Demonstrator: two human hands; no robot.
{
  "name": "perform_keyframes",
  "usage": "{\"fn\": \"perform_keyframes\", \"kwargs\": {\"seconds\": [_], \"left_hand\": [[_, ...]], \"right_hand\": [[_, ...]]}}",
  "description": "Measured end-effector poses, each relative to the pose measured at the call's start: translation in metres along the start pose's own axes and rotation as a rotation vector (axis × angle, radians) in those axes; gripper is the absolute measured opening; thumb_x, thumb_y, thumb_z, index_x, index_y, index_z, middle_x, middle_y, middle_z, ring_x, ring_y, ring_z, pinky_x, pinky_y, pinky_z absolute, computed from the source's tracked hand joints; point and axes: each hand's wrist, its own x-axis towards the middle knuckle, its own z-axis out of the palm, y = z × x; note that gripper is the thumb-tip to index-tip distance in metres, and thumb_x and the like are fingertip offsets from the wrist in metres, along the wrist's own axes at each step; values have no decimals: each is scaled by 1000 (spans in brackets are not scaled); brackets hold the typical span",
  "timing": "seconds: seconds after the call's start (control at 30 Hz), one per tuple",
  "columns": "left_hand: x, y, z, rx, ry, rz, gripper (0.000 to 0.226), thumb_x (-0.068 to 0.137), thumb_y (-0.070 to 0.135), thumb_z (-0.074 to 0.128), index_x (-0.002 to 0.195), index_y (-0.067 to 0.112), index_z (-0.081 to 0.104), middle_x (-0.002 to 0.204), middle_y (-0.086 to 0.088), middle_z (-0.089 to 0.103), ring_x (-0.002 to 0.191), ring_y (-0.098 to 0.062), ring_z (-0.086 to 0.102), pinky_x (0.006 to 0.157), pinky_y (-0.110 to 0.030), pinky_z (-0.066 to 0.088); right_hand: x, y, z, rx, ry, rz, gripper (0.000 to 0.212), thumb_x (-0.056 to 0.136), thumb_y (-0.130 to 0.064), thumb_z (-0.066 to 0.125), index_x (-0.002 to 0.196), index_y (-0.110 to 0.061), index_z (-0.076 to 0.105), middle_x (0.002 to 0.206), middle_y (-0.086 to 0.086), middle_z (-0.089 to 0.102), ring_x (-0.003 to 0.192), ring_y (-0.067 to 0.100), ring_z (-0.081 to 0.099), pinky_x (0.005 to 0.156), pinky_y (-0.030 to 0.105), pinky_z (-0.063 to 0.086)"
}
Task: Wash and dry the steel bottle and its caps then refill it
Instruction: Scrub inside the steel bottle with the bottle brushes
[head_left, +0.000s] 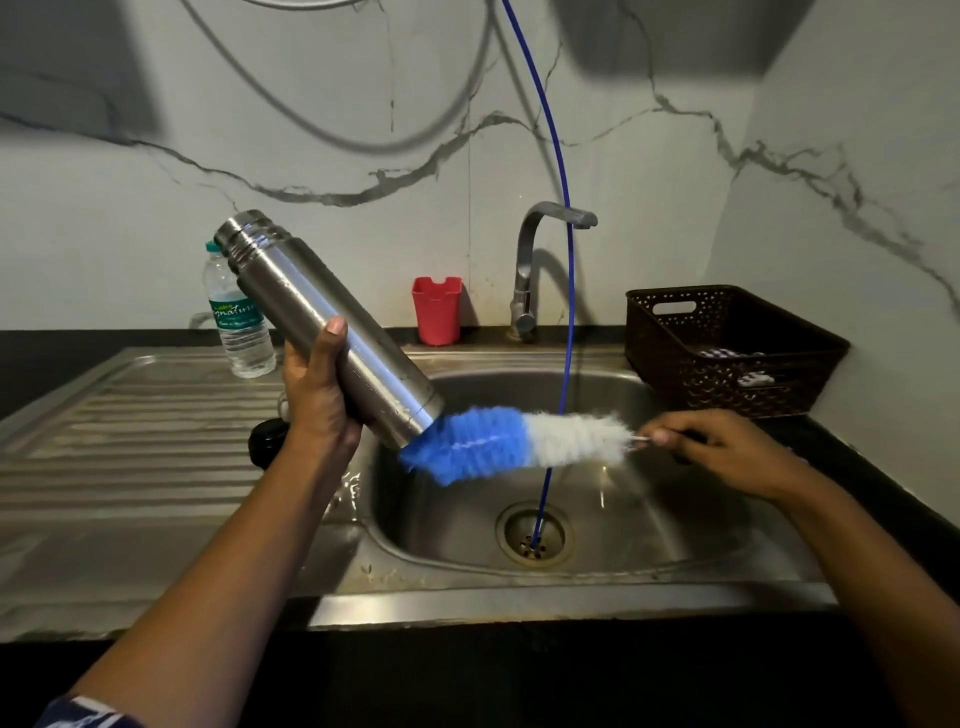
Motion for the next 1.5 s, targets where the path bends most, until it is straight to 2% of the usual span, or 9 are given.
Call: {"fn": "perform_keyframes", "kwargs": {"seconds": [0.23,0.53,0.7,0.93,1.1,1.17,1.23,1.4,1.5], "left_hand": [[-1,-5,0,-30,29,-54,92,57,42,74,138,10,42,102,-7,60,93,-22,64,82,-41,57],[2,-8,-3,-24,47,-75,95,56,43,75,139,9,41,99,-6,62,92,-21,64,78,-39,57],[1,-9,-2,-33,54,-83,97,55,43,75,139,9,41,100,-6,61,90,-20,65,75,-36,57],[-2,-9,2,-37,21,-86,88,54,43,73,131,12,46,92,-3,62,81,-15,67,70,-32,56],[-4,-12,1,-40,-19,-124,94,56,43,74,138,10,42,99,-8,62,87,-19,67,71,-35,56],[-3,-12,0,-34,-11,-120,103,51,44,81,139,10,40,103,-9,61,91,-21,65,73,-36,56],[-1,-11,-1,-30,2,-108,108,47,46,84,139,10,40,104,-9,60,91,-21,65,73,-36,56],[0,-13,-3,-16,-4,-79,95,57,40,75,138,5,40,98,-7,60,88,-21,64,73,-36,57],[0,-12,-4,-15,11,-56,97,56,39,75,139,4,39,98,-7,60,88,-21,64,72,-35,57]], "right_hand": [[4,-5,10,5,-82,-47,55,63,-90,38,96,-55,65,92,-8,70,85,13,64,80,37,52],[1,-5,1,75,-72,-7,30,76,-69,52,87,-47,71,85,-14,69,74,-1,59,70,19,45],[-5,7,-12,149,-40,9,59,55,-91,47,92,-51,68,91,-7,70,85,13,63,77,37,51],[-6,4,-11,83,-26,12,49,63,-86,47,91,-52,67,88,-21,68,76,4,60,74,33,48],[4,-8,6,-105,-51,-11,14,89,-41,55,84,-51,64,80,-21,67,77,-8,58,70,25,45],[-1,-3,-4,-55,-9,11,12,82,-58,56,84,-53,66,85,-23,68,80,-6,60,74,28,48],[-8,2,-16,10,14,32,43,62,-86,46,90,-59,64,91,-24,68,83,2,63,80,35,52],[-3,-12,-2,-51,-77,-41,21,75,-64,50,92,-63,61,92,-24,67,82,-1,61,80,37,51],[-9,-1,-20,65,-20,20,46,57,-90,47,89,-61,64,96,-24,68,88,4,63,84,38,53]]}}
